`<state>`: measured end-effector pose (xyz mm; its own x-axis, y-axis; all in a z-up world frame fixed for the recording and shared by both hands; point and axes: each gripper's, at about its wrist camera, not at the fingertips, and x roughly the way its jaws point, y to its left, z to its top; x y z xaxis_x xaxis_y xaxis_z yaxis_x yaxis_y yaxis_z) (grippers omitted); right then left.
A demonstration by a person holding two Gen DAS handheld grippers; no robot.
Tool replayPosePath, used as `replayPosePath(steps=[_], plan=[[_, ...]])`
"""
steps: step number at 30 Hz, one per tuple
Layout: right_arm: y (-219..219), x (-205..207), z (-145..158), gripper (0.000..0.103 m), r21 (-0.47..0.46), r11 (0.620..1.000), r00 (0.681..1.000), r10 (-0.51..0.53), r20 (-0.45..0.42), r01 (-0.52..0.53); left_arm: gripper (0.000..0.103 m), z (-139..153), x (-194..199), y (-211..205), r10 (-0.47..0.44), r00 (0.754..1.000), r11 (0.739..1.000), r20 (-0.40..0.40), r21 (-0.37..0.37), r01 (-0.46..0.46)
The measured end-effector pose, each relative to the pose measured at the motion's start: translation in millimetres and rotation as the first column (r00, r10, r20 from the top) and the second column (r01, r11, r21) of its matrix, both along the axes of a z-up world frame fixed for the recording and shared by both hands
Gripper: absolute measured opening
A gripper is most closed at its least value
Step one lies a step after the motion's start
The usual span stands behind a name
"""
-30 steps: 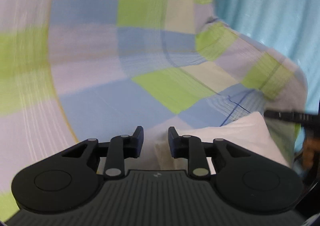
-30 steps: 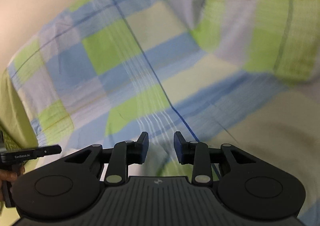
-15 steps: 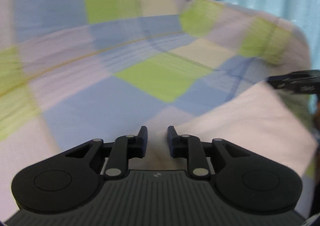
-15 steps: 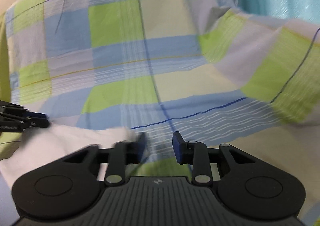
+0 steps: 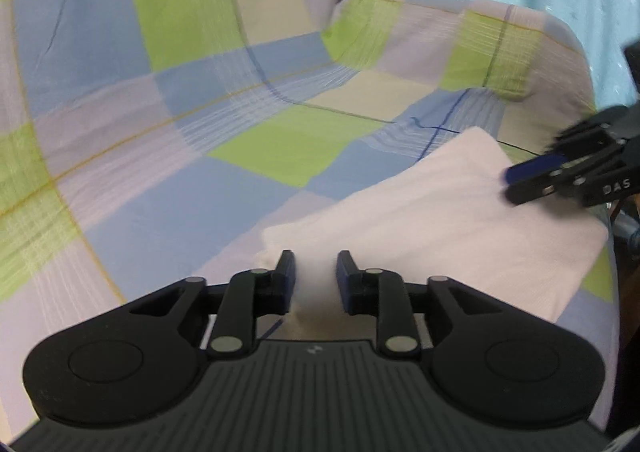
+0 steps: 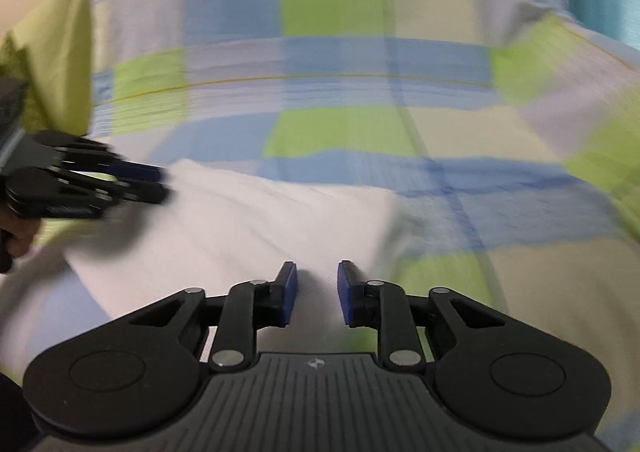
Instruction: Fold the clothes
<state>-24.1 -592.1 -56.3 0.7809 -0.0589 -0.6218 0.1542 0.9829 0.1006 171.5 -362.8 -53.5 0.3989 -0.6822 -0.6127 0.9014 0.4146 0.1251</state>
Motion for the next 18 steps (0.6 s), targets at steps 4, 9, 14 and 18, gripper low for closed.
replayPosePath(steps=[4,9,14,18], plan=[[-4,-32,8,0.03,0.0,0.996,0.994,-0.088,0.072,0.088,0.012,15,-9,20,0.057,0.996,0.998,0.066,0.011,-0.057],[56,-43,6,0.029,-0.023,0.993,0.984,0.121,0.127,-0.119,0.014,21,-53,22,-0.04,0.996,0.999,0.083,-0.03,0.043],[71,-44,-12,0.025,-0.038,0.988,0.987,0.153,0.052,-0.152,0.014,-11,-71,26,-0.088,0.991,0.993,0.105,0.087,0.079],[55,-53,-13,0.023,-0.002,0.995,0.994,0.098,0.044,-0.098,0.014,-8,-67,37,-0.055,0.996,0.995,0.072,0.083,0.049]])
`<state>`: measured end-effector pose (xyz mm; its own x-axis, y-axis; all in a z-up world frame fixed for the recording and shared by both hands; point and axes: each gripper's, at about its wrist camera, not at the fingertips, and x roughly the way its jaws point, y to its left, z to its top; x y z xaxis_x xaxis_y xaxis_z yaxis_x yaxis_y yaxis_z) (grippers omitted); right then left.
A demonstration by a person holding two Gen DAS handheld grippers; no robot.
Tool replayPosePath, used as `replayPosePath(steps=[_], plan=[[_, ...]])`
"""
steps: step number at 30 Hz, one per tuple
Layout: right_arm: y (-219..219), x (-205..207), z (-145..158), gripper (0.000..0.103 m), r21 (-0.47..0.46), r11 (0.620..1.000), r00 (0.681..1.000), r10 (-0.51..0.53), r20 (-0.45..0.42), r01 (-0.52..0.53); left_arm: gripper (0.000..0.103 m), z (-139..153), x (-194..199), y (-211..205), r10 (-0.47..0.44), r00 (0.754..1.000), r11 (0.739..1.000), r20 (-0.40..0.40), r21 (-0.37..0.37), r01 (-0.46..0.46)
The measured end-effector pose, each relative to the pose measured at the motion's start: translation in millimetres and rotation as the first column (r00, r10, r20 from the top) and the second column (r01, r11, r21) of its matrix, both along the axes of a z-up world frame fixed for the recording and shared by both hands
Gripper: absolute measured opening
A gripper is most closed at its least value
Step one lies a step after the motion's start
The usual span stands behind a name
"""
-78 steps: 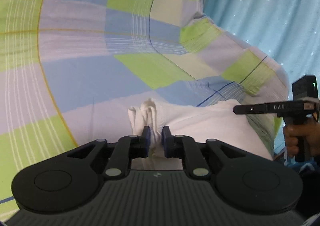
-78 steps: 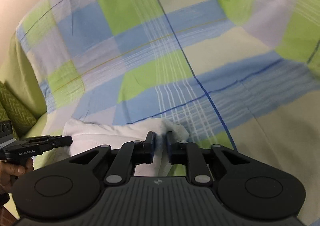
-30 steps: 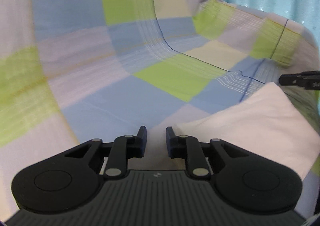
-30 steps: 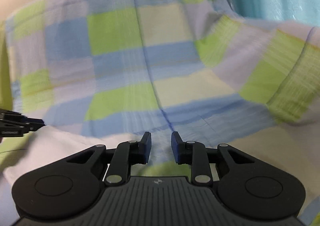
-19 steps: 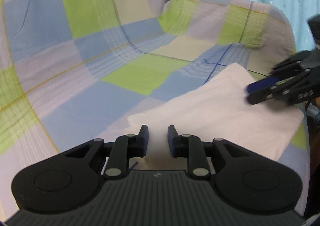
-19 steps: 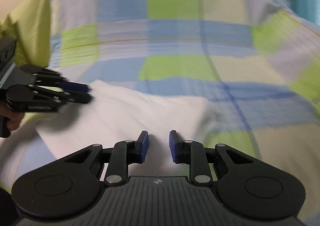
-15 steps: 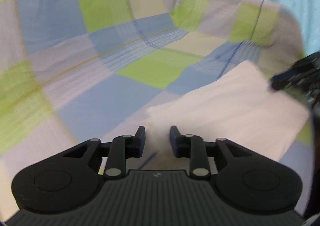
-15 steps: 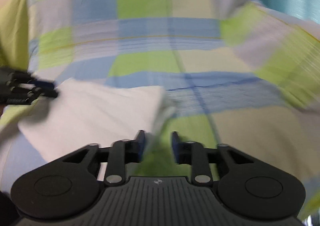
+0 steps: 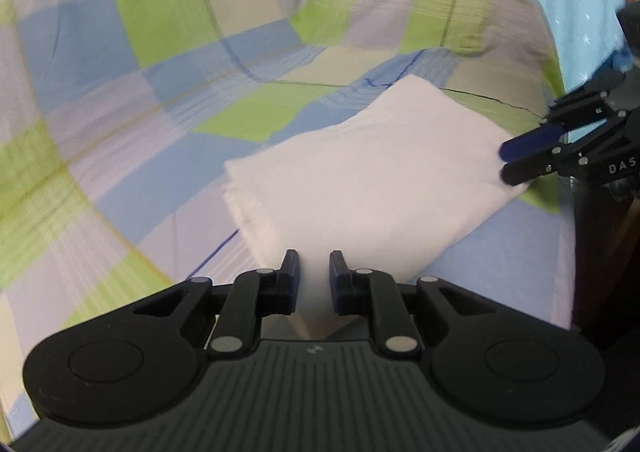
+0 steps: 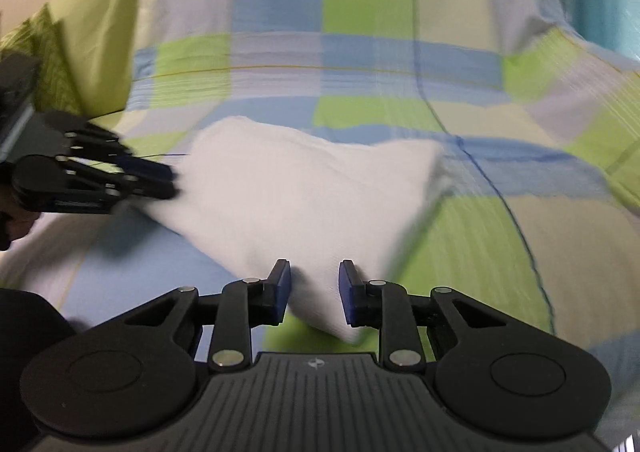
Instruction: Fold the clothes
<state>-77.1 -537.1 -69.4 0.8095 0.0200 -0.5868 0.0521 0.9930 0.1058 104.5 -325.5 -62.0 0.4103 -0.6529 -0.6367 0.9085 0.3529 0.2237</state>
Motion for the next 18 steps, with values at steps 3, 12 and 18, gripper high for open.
replayPosePath(steps=[3,12,18], plan=[[3,2,-1,0.023,-0.044,0.999,1.0,0.009,-0.002,-0.01,0.014,0,-2,-3,0.012,1.0,1.0,0.005,0.013,-0.012],[12,-3,1,0.023,-0.074,0.997,1.0,0.013,-0.02,-0.014,0.014,-1,-4,-6,0.04,0.999,0.999,0.002,0.018,-0.04],[11,-7,0,0.023,-0.076,0.997,1.0,0.013,-0.025,-0.015,0.014,0,-4,-7,0.036,0.999,0.999,0.011,0.028,-0.036]])
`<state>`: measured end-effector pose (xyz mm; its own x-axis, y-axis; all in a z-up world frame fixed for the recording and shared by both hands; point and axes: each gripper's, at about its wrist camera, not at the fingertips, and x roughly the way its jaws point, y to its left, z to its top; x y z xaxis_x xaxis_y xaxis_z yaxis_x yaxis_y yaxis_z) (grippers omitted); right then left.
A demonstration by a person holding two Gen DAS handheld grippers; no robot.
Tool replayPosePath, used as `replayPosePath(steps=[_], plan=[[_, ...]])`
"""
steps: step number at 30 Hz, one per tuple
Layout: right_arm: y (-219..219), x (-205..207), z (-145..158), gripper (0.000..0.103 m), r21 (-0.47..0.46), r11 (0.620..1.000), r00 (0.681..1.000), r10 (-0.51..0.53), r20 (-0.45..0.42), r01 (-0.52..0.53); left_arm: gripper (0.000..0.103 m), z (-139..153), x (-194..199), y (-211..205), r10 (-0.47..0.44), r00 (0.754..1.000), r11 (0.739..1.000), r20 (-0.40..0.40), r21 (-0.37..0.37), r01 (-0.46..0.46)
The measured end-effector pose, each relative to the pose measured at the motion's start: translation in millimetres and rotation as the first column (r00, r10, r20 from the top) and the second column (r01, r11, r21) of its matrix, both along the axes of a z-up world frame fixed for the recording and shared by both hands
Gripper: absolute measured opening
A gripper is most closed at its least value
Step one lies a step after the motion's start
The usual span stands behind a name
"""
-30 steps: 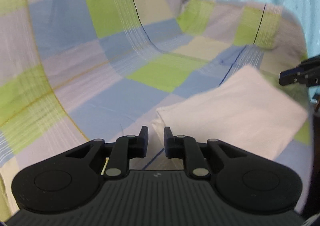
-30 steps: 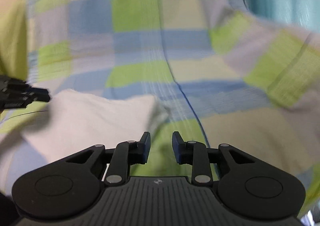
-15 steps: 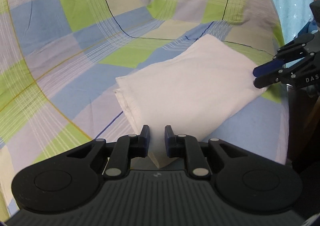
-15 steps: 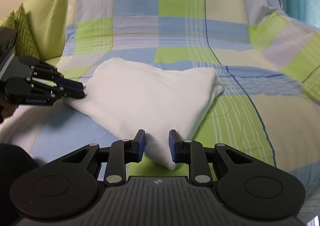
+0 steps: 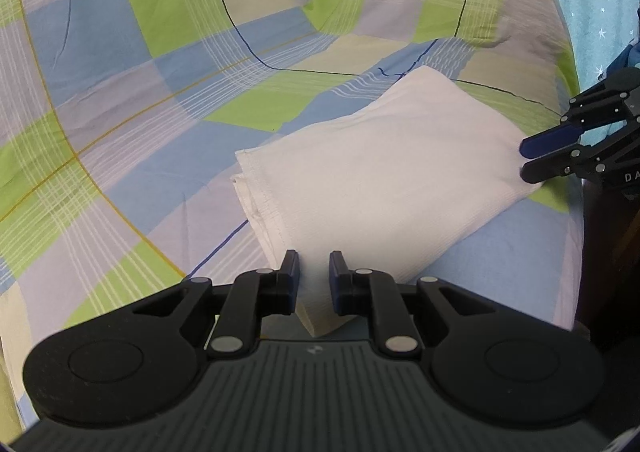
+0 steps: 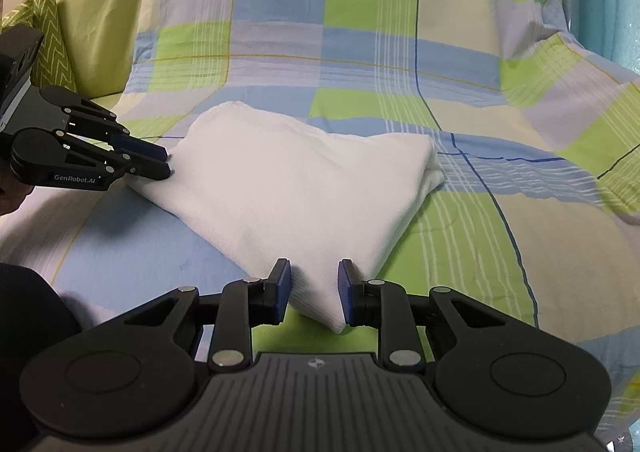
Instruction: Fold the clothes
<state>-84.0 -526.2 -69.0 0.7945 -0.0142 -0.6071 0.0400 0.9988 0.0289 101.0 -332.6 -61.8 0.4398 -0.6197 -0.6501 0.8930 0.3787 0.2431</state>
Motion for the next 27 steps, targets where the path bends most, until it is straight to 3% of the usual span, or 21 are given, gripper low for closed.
replayPosePath(steps=[3,9,18,20,22,27], plan=[[-4,-4,2,0.024,0.017,1.0,1.0,-0.017,0.002,0.017,0.014,3,-2,1,-0.009,1.0,1.0,0.011,0.014,0.009],[-51,-8,17,0.028,0.17,0.971,0.981,-0.18,0.072,0.166,0.014,29,-24,-6,-0.057,0.998,0.997,0.026,-0.048,0.058],[-106,62,16,0.037,0.316,0.947,0.993,-0.093,0.075,0.065,0.014,13,-56,-95,-0.228,0.973,0.972,-0.033,-0.059,0.226],[-121,73,10,0.038,0.402,0.913,0.994,-0.094,0.049,0.067,0.014,2,-60,-108,-0.257,0.965,0.966,-0.053,-0.033,0.256],[-134,80,-1,0.039,0.508,0.859,0.996,-0.087,0.037,0.056,0.013,-9,-68,-113,-0.296,0.955,0.955,-0.012,0.002,0.296],[-147,96,-9,0.04,0.616,0.786,0.996,-0.089,0.03,0.052,0.013,-13,-69,-111,-0.291,0.957,0.957,-0.019,-0.01,0.291]])
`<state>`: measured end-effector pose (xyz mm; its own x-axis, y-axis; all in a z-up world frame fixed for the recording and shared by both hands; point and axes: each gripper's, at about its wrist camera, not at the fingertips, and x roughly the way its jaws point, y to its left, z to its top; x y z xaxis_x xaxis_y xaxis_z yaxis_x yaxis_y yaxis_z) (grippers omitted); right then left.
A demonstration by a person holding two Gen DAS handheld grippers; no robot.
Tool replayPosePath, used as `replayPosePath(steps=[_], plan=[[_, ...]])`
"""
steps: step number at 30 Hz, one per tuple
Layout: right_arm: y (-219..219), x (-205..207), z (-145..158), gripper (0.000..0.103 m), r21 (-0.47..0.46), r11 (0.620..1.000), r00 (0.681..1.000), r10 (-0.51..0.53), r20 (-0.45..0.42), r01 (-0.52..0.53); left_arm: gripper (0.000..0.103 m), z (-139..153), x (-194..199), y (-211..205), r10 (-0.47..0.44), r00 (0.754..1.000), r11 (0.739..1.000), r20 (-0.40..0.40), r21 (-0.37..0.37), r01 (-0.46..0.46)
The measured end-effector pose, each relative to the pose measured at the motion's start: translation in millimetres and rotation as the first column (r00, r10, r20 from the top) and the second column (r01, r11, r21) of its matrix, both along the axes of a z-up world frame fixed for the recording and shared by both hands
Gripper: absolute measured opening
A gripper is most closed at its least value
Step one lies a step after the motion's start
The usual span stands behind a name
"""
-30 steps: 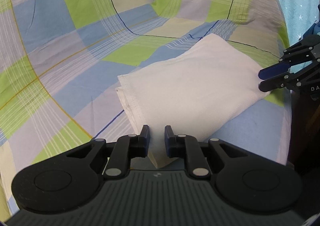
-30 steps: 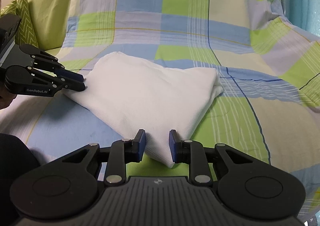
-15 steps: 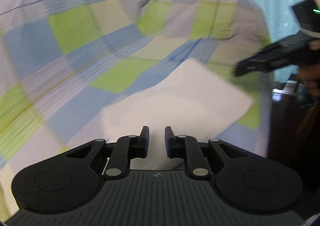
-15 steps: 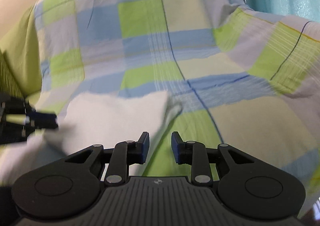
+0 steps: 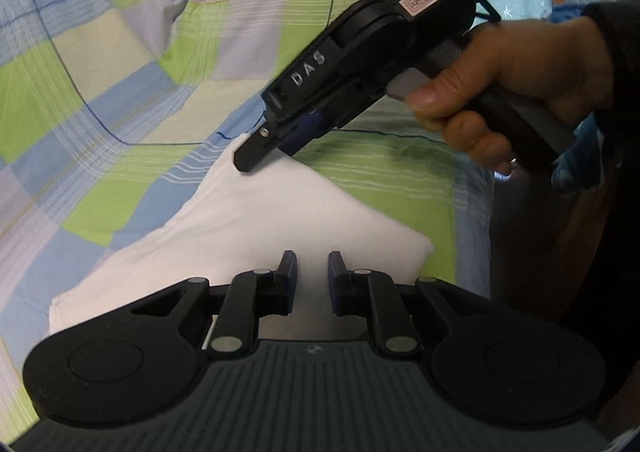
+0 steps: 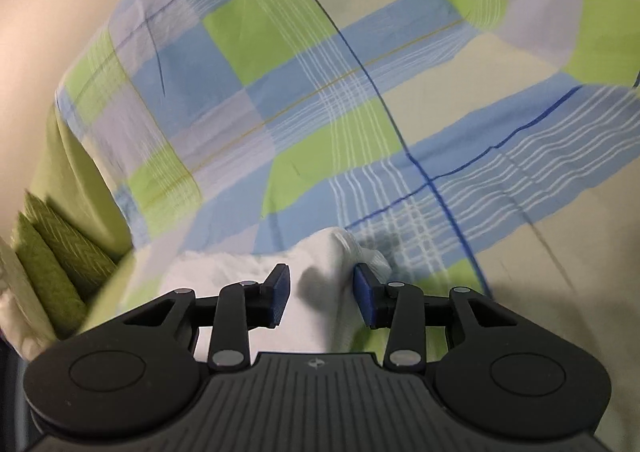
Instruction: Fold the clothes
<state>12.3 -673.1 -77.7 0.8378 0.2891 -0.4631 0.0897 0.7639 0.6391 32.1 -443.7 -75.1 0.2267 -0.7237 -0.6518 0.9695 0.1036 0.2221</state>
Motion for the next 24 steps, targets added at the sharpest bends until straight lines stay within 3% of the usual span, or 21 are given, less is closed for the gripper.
replayPosePath(steps=[3,4,5,7,10,13,16,21,24], plan=[[-10,7,-10,0.038,0.127,0.992,0.999,-0.024,-0.021,0.026,0.013,0,-1,1,0.004,1.0,1.0,-0.007,-0.01,-0.004],[-15,6,-14,0.024,0.185,0.981,0.999,-0.049,-0.024,0.052,0.013,0,-1,1,0.004,1.0,1.0,-0.004,-0.011,-0.004],[-17,5,-13,0.013,0.188,0.98,0.998,-0.068,-0.016,0.07,0.013,0,-2,1,0.004,1.0,1.0,-0.004,-0.013,-0.004],[-13,1,2,0.01,0.051,0.997,0.996,-0.065,0.06,0.062,0.013,0,-3,2,0.006,1.0,1.0,-0.007,-0.019,-0.006],[-1,-1,12,0.011,-0.142,0.989,0.994,-0.034,0.1,0.048,0.013,-1,0,4,0.011,0.999,0.999,-0.032,-0.034,-0.012],[-7,2,-5,0.013,-0.114,0.991,0.997,-0.076,0.006,0.076,0.013,0,2,6,0.017,0.998,0.999,-0.053,-0.041,-0.02],[-16,-5,-2,0.037,-0.108,0.985,0.99,-0.137,0.019,0.138,0.013,0,4,7,0.025,0.997,0.998,-0.071,-0.049,-0.029],[-11,-32,21,0.037,-0.131,0.967,0.97,-0.203,0.135,0.22,0.015,9,10,12,0.061,0.989,0.994,-0.132,-0.087,-0.073],[10,-39,33,0.037,-0.191,0.968,0.972,-0.125,0.198,0.164,0.016,25,22,25,0.108,0.986,0.977,-0.127,-0.172,-0.129]])
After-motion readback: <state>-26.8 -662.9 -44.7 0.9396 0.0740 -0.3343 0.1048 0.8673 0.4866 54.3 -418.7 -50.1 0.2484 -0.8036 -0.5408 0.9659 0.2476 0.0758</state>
